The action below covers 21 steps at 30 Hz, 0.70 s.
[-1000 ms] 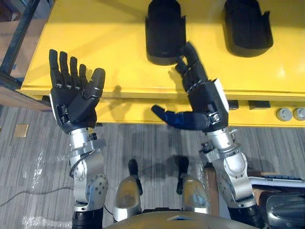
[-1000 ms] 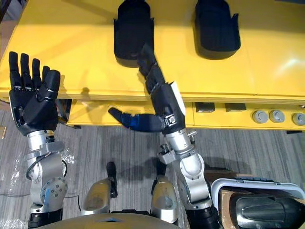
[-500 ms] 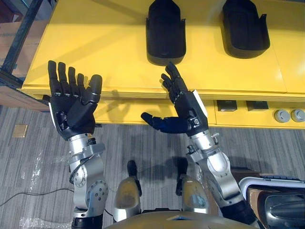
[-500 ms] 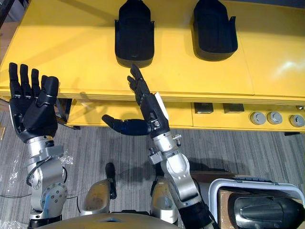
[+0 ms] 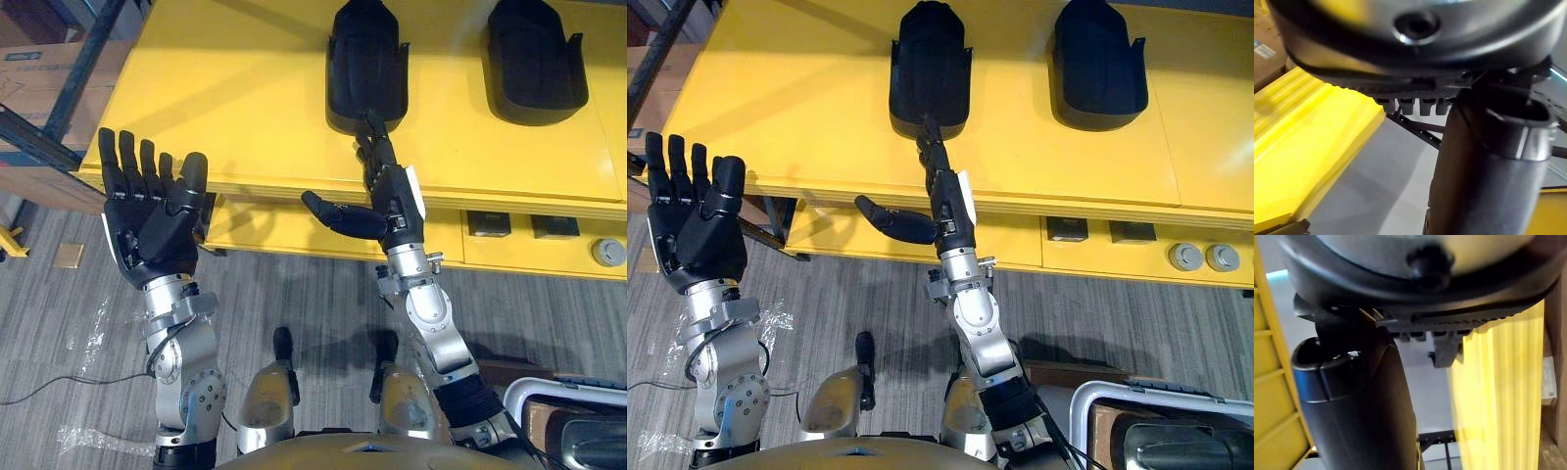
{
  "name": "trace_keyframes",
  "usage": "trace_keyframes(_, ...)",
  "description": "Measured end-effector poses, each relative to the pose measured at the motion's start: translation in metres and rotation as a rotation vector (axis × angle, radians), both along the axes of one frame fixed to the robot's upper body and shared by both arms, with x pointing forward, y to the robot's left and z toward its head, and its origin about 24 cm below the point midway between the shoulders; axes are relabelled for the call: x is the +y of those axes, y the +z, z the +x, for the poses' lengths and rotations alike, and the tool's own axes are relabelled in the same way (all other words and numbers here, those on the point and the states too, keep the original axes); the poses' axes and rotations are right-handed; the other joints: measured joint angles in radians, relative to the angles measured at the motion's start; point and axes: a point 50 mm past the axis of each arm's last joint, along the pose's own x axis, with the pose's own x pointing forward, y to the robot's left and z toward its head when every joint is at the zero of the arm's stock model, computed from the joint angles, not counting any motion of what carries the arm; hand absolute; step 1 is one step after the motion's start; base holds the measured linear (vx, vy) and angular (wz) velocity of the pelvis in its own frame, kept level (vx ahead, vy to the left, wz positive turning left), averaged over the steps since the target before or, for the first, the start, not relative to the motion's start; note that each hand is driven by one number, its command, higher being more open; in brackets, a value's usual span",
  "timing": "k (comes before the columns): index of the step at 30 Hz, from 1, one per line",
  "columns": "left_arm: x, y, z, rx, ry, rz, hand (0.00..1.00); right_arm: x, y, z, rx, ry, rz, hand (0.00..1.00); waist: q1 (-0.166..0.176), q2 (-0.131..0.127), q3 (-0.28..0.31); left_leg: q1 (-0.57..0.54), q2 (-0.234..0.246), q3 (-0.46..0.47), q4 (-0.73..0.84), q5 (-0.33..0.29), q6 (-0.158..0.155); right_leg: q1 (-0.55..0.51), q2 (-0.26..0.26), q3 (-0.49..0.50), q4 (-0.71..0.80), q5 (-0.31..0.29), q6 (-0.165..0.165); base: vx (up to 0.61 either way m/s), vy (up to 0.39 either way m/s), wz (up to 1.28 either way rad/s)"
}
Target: Walk over and take three plastic housings, then place them on the shelf
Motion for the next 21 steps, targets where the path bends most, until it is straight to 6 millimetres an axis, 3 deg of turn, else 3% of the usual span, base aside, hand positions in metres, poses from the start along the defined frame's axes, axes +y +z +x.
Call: trace_keyframes(21, -0.002, 0.001, 0.001, -0.014, -0.021, 0.009, 1.00, 0.002, 0.008, 0.030, -0.007, -0.086, -0.023, 1.00, 0.019, 0.027, 0.003, -0.002, -0.002, -0.030, -0.020, 0.023, -0.003, -0.002, -0.004, -0.029, 0.022, -0.008, -0.010, -0.01, -0.003, 0.03)
